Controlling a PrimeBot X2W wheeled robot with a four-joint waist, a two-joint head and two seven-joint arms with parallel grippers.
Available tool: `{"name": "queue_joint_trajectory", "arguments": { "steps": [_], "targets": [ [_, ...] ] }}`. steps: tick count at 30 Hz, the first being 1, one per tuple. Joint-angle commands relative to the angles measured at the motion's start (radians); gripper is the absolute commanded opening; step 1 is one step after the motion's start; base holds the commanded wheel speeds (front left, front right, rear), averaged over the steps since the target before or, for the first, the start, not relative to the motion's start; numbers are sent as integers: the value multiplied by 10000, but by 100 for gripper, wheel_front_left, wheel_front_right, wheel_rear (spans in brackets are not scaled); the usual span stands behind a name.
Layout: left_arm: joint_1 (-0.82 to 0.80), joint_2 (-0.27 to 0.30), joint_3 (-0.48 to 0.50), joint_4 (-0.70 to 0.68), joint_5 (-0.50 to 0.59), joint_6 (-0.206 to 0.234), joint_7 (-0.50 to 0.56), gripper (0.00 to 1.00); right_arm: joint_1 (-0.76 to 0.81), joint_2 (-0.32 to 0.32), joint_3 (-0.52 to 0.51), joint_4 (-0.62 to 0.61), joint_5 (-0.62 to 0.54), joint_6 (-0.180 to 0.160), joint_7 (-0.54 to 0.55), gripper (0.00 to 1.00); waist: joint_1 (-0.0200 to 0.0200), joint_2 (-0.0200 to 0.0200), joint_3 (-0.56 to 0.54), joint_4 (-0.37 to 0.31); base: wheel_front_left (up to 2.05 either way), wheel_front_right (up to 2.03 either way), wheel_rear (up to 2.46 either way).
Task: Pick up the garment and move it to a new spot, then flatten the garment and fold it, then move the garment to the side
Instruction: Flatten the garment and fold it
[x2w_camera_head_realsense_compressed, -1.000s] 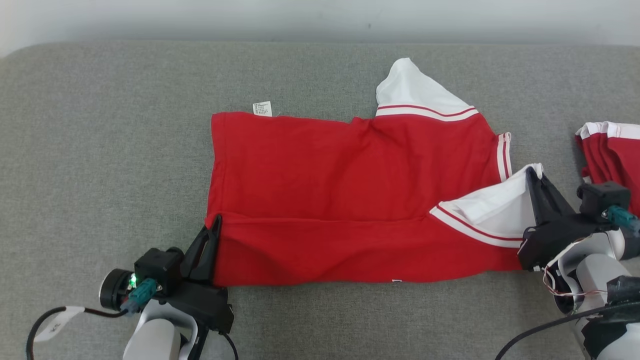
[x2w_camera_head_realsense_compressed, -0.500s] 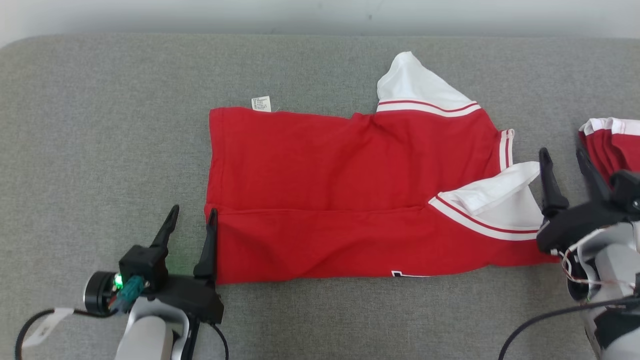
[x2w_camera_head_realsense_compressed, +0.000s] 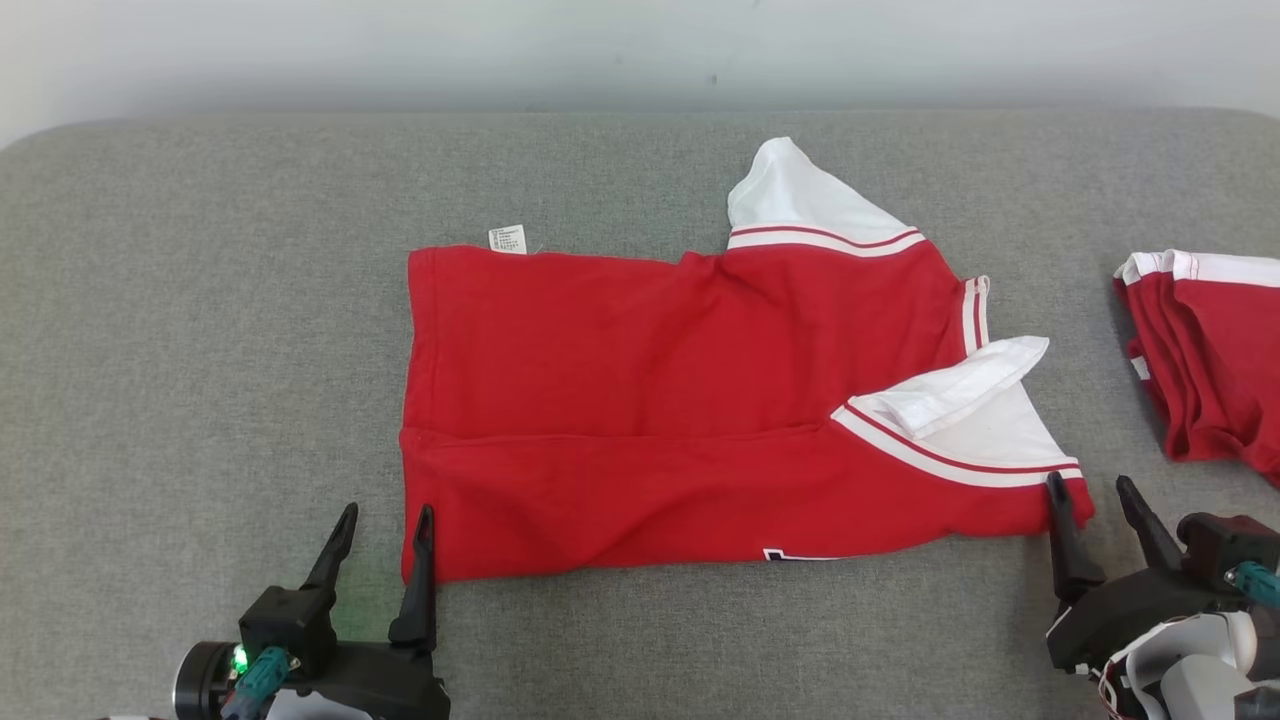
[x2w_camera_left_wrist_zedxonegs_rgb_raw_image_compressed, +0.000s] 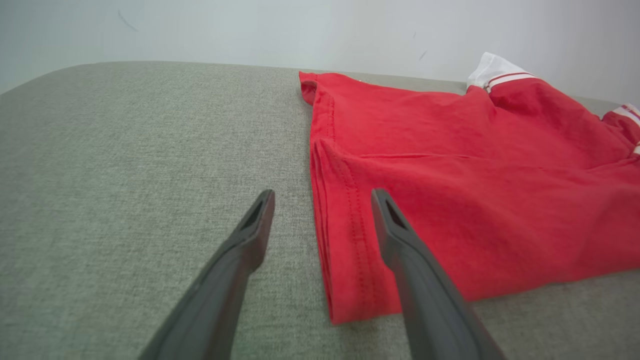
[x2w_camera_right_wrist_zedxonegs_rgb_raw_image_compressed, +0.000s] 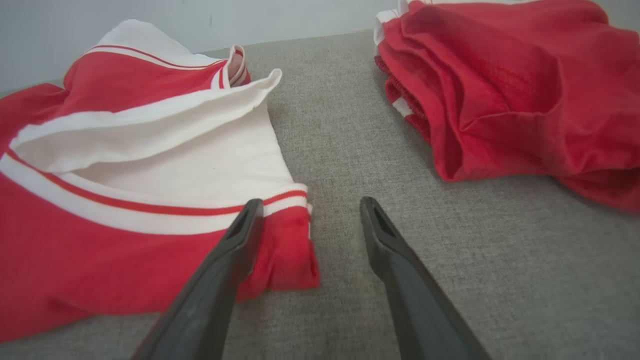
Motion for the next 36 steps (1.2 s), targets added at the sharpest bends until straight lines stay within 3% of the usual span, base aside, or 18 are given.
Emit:
{"name": "queue_joint_trajectory", "arguments": {
  "steps": [1, 11, 12, 13, 14, 24, 36],
  "targets": [
    [107, 24, -18, -53, -45, 59, -13, 100, 65, 97, -4, 70, 115, -16, 3, 100, 1, -1, 40, -7, 0, 0, 0],
    [-114, 19, -266, -85, -63, 44, -13, 100, -251, 282, 176, 1088, 304, -16, 19, 100, 1, -1, 152, 296, 0, 0, 0],
    [-96, 22, -296, -131, -67, 31, -13, 100, -284, 299, 321, 1297, 366, -15, 42, 68, 1, -1, 143, 370, 0, 0, 0],
    [-78, 22, -294, -161, -81, 35, -13, 100, -290, 306, 394, 1359, 408, -10, 43, 29, 1, -1, 136, 390, 0, 0, 0],
    [-59, 19, -296, -176, -91, 27, -13, 100, -302, 294, 444, 1398, 427, -10, 45, 0, 1, -1, 129, 406, 0, 0, 0],
    [145, 21, -634, -72, -996, -485, -13, 100, -115, 27, 507, 1057, 577, -18, 24, 0, 1, -1, 12, 300, 0, 0, 0],
    [-188, 19, -659, 1209, -1692, -468, -13, 100, -133, 90, 732, 514, 625, -18, 4, 0, 1, -1, 68, -58, 0, 0, 0]
  ]
}}
